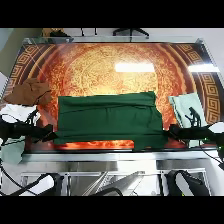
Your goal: Fold the shirts.
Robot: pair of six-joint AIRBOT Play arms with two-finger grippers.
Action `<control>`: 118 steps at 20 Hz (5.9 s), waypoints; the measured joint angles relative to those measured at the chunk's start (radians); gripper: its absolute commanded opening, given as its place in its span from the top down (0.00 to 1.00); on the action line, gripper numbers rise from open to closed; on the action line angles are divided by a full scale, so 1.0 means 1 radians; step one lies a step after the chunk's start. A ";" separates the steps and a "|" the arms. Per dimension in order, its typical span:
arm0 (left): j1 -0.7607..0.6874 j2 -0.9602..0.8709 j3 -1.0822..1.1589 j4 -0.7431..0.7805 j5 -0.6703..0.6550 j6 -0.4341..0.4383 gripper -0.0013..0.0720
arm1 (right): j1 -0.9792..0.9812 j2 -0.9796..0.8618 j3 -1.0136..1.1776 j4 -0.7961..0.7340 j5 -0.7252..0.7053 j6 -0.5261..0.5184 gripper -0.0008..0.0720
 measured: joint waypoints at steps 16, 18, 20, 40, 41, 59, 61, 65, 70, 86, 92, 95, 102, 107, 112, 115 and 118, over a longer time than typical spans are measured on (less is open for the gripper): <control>-0.232 -0.470 0.731 -0.012 0.050 -0.078 0.97 | 0.225 -0.745 0.473 0.512 -0.380 -0.568 0.88; -0.239 -0.536 0.795 -0.012 0.050 -0.082 0.92 | 0.232 -0.805 0.506 0.517 -0.390 -0.594 0.60; -0.246 -0.584 0.848 -0.011 0.044 -0.085 0.03 | 0.227 -0.825 0.527 0.517 -0.391 -0.618 0.32; -0.336 -0.635 1.205 -0.019 -0.122 -0.201 0.23 | 0.151 -0.970 0.592 0.425 -0.187 -0.597 0.87; -0.357 -0.636 1.205 -0.019 -0.115 -0.201 0.51 | 0.164 -0.973 0.597 0.418 -0.185 -0.597 0.93; -1.066 -0.964 1.208 -0.367 0.470 -0.175 0.97 | 0.111 -0.753 1.262 0.316 0.375 -0.232 0.96; -1.080 -0.947 1.208 -0.404 0.500 -0.164 0.97 | 0.111 -0.758 1.285 0.313 0.397 -0.214 0.97; -0.988 -0.802 1.209 -0.441 0.398 -0.112 0.97 | 0.162 -0.782 1.303 0.312 0.409 -0.191 0.96; -0.721 -0.490 1.210 -0.456 0.229 -0.076 0.97 | 0.390 -0.845 1.306 0.294 0.287 -0.160 0.96; -0.337 -0.040 0.899 -0.460 0.092 0.067 0.97 | 0.821 -0.983 1.313 0.122 -0.187 -0.150 0.24; -0.277 -0.033 0.879 -0.462 0.080 0.085 0.97 | 0.484 -0.869 1.245 -0.142 0.089 0.053 0.11; -0.258 -0.032 0.877 -0.463 0.061 0.085 0.97 | 0.399 -0.860 1.096 -0.166 0.100 0.077 0.11; -0.249 -0.032 0.877 -0.463 0.047 0.089 0.97 | 0.378 -0.962 0.846 0.134 -0.027 -0.081 0.11; -0.249 -0.032 0.877 -0.464 0.045 0.089 0.97 | 0.445 -1.054 0.819 0.383 -0.057 -0.218 0.37; -0.249 -0.032 0.877 -0.464 0.043 0.090 0.97 | 0.478 -1.070 0.833 0.551 -0.055 -0.359 0.96; -0.249 -0.032 0.877 -0.463 0.042 0.090 0.97 | 0.463 -1.006 0.909 0.623 -0.027 -0.398 0.97; -0.249 -0.032 0.877 -0.463 0.042 0.090 0.97 | 0.367 -0.929 1.038 0.636 -0.042 -0.372 0.97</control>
